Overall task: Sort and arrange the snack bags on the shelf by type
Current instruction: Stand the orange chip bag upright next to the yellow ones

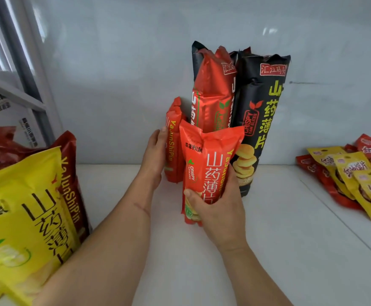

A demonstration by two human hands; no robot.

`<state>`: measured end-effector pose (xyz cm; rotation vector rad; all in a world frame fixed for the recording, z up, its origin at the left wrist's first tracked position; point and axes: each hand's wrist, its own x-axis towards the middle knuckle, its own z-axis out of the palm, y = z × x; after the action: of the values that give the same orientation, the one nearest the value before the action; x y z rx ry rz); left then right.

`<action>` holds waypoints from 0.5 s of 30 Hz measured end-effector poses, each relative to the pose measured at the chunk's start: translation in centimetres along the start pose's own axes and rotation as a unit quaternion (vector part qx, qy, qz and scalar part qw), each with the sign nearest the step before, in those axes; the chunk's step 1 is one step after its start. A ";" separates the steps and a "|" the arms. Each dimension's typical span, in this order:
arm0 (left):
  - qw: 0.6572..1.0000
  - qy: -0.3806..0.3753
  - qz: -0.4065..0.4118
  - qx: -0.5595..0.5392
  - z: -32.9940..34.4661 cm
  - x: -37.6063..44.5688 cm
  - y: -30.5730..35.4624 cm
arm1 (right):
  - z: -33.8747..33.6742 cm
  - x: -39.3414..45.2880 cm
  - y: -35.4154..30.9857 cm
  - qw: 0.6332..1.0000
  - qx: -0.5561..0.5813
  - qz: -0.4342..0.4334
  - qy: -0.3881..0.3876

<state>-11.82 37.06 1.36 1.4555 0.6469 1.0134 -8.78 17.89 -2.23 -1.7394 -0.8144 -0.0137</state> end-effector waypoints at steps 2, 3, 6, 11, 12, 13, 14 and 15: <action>1.000 -0.014 -0.006 0.001 0.0 0.6 -0.6 | 0.1 0.1 0.4 1.000 0.006 0.010 0.002; 1.000 -0.026 -0.012 0.002 0.0 0.8 -1.0 | 0.0 0.2 0.6 1.000 0.011 0.013 0.002; 0.998 -0.055 -0.022 0.010 -0.1 0.5 -1.5 | -0.6 0.4 1.0 1.000 0.012 0.015 -0.013; 0.999 -0.043 -0.008 0.008 -0.1 -0.1 -2.5 | -1.2 0.4 1.2 1.000 0.025 0.014 -0.006; 0.999 -0.036 -0.006 0.012 -0.1 -0.2 -2.7 | -1.2 0.3 1.3 1.000 0.026 0.016 -0.007; 0.999 -0.029 -0.010 0.018 -0.1 -0.5 -2.6 | -1.2 0.3 1.3 1.000 0.025 0.015 -0.008; 0.999 -0.022 -0.016 0.017 -0.1 -0.7 -2.6 | -1.2 0.3 1.4 1.000 0.022 0.015 -0.010; 0.999 -0.015 -0.026 0.012 -0.2 -0.9 -2.6 | -1.2 0.2 1.5 1.000 0.019 0.014 -0.013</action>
<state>-11.94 36.80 -1.33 1.4655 0.6736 0.9450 -7.35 16.84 -2.97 -1.7180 -0.8043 0.0443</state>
